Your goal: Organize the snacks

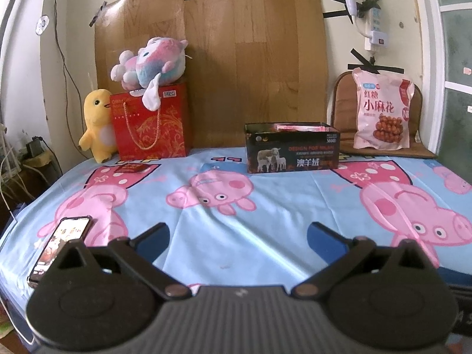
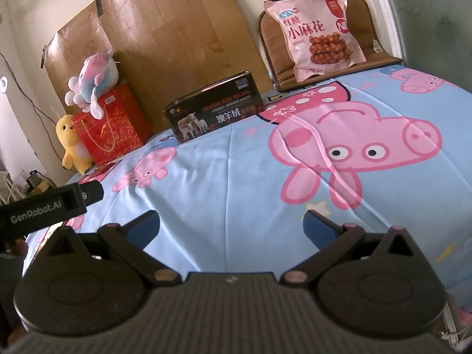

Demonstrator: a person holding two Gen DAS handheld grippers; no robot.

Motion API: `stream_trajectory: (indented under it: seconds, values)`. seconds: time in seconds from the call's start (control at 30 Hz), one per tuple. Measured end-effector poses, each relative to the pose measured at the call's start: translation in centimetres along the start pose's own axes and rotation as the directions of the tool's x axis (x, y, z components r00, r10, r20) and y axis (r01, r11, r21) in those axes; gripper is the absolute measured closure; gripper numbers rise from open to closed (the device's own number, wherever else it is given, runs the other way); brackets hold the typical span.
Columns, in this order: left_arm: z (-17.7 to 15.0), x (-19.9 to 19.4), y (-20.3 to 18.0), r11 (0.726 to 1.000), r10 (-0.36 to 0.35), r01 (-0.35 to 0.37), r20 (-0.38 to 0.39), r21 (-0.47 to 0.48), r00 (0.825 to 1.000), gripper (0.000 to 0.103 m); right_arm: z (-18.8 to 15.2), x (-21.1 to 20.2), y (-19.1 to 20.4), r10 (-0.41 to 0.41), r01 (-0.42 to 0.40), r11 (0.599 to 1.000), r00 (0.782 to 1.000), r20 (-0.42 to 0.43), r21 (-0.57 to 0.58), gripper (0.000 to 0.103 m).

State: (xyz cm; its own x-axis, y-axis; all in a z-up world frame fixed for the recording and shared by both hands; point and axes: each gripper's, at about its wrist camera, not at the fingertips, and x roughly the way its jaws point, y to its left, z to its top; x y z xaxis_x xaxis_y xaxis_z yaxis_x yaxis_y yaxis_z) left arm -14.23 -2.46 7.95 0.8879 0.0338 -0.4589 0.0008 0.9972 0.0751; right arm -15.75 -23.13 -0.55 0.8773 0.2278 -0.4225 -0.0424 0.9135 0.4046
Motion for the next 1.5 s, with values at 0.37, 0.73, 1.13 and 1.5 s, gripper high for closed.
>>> stream_trajectory:
  seconds: [0.37,0.73,1.13,1.5]
  values:
    - [-0.13,0.07,-0.06,1.0,0.01,-0.01,-0.007,0.02,1.0,0.0,0.07,0.05,-0.07,0.0,0.0,1.0,1.0,-0.003,0.003,0.0]
    - [-0.28,0.1,-0.04,1.0,0.013,-0.013,0.004,0.027,1.0,0.0,-0.1,0.13,-0.11,0.002,-0.002,1.0,1.0,-0.008,0.005,0.0]
    - [-0.43,0.55,0.09,1.0,-0.008,0.009,-0.028,0.018,1.0,0.0,-0.14,0.17,-0.16,0.002,-0.002,1.0,1.0,-0.01,0.006,0.0]
    - [-0.62,0.89,0.06,0.999,-0.032,0.033,-0.058,0.012,0.998,0.0,-0.12,0.18,-0.18,0.003,-0.003,1.0,1.0,-0.011,0.006,0.0]
